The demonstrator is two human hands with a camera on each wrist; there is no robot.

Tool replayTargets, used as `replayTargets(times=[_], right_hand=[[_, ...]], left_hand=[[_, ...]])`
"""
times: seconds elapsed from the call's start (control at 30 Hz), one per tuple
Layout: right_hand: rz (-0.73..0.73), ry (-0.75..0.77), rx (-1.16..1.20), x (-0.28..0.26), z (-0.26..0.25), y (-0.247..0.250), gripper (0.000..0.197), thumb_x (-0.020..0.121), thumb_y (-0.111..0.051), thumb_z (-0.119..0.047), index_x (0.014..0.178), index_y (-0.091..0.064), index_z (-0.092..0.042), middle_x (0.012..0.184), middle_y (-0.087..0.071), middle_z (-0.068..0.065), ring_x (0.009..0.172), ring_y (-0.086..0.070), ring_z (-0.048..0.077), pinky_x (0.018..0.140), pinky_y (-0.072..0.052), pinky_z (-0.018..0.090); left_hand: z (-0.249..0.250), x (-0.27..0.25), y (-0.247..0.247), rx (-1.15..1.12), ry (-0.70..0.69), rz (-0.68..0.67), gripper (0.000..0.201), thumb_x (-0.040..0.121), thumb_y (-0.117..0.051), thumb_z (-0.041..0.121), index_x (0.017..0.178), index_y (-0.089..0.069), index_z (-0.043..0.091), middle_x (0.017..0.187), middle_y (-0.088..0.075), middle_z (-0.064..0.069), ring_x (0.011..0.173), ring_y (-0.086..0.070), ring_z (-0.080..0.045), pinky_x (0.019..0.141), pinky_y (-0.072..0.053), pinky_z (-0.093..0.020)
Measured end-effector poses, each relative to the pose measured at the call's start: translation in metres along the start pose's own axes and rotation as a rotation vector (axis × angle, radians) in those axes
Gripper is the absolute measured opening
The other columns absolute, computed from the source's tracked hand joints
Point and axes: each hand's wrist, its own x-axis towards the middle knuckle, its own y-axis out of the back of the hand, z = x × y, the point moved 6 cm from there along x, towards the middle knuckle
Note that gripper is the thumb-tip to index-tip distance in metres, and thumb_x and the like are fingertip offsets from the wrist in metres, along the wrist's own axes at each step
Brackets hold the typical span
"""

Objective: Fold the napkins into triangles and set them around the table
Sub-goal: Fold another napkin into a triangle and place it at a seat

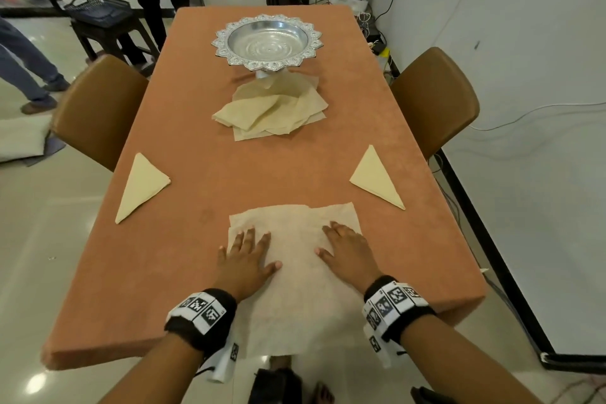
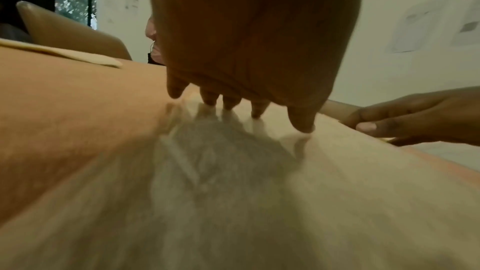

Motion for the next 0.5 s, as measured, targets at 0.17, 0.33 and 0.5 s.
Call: replayTargets(times=[0.17, 0.33, 0.5], right_hand=[[-0.06, 0.006, -0.002, 0.03, -0.011, -0.008, 0.068, 0.097, -0.028, -0.056, 0.152, -0.006, -0.023, 0.16, 0.004, 0.0, 0.147, 0.001, 0.017, 0.116, -0.003, 0.049], [0.013, 0.069, 0.076, 0.064, -0.022, 0.014, 0.061, 0.1, -0.03, -0.047, 0.152, -0.009, -0.022, 0.16, -0.001, -0.002, 0.147, 0.0, 0.013, 0.116, 0.002, 0.043], [0.278, 0.059, 0.176, 0.039, -0.03, 0.032, 0.043, 0.099, -0.042, -0.024, 0.141, -0.04, -0.019, 0.152, -0.031, -0.001, 0.14, -0.027, 0.015, 0.115, -0.016, 0.035]], left_hand=[[-0.024, 0.027, 0.013, -0.005, 0.057, 0.063, 0.072, 0.092, -0.024, 0.067, 0.151, 0.004, 0.036, 0.161, 0.006, -0.001, 0.147, -0.003, -0.027, 0.115, -0.005, -0.058], [-0.047, 0.051, 0.041, -0.047, 0.064, 0.143, 0.073, 0.094, -0.029, 0.061, 0.153, -0.001, 0.028, 0.161, 0.005, -0.005, 0.147, 0.001, -0.028, 0.116, -0.004, -0.054], [-0.024, 0.028, 0.021, -0.099, -0.026, 0.203, 0.075, 0.093, -0.027, 0.064, 0.153, 0.002, 0.029, 0.16, 0.008, -0.003, 0.148, 0.005, -0.022, 0.117, -0.001, -0.048]])
